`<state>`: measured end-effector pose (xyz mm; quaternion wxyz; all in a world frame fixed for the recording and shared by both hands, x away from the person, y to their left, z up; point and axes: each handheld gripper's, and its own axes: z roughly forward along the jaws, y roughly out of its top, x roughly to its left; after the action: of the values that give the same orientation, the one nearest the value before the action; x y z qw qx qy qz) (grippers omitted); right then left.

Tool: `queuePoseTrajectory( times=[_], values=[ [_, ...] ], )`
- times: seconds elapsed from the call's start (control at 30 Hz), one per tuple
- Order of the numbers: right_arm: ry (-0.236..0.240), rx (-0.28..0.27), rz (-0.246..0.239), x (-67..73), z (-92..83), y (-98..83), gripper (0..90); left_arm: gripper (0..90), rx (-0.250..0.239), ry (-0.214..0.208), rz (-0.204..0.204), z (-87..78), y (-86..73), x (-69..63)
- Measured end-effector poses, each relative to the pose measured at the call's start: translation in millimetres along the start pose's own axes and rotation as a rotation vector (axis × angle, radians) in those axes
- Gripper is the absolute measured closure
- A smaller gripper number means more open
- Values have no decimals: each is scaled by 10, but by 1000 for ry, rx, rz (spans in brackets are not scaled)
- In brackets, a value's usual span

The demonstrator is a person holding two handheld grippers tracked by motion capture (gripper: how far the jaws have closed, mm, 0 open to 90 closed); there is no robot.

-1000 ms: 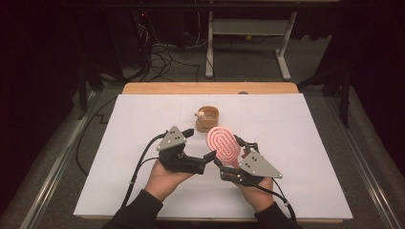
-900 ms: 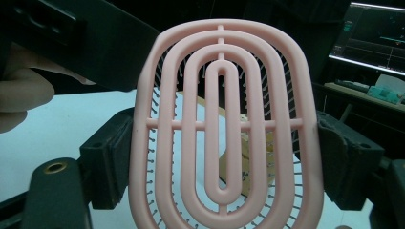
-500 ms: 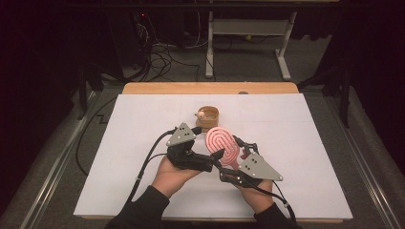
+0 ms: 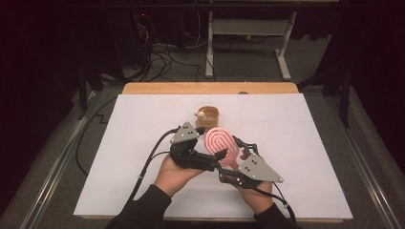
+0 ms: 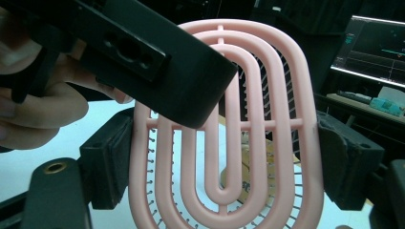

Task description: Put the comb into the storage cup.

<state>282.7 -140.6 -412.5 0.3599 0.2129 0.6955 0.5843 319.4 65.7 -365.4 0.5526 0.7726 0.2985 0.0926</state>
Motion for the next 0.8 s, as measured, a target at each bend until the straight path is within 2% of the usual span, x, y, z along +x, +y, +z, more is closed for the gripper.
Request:
queuePoseTrajectory(
  times=[0.23, 0.33, 0.37, 0.4, 0.53, 0.73, 0.8],
  values=[
    [-1, -2, 0, 0, -1, 5, 203, 74, 3, -18, 11, -1, -9, -4],
    [-2, -3, -4, 2, -5, 11, 203, 75, 7, -28, -3, 0, -12, -15],
    [-3, -6, -5, 1, -10, 19, 203, 79, 3, -43, -10, -14, -18, -16],
    [-3, -6, -5, 1, -10, 19, 203, 120, 3, -43, -10, -14, -18, -16],
    [-5, -8, -6, -1, -17, 23, 203, 190, -16, -62, -25, -57, -15, 4],
    [0, -7, -12, 6, -16, 29, 203, 256, -8, -93, -41, -48, -19, 16],
    [-1, -8, -16, 14, -14, 30, 203, 315, -5, -99, -43, -41, -22, 13]
  ],
)
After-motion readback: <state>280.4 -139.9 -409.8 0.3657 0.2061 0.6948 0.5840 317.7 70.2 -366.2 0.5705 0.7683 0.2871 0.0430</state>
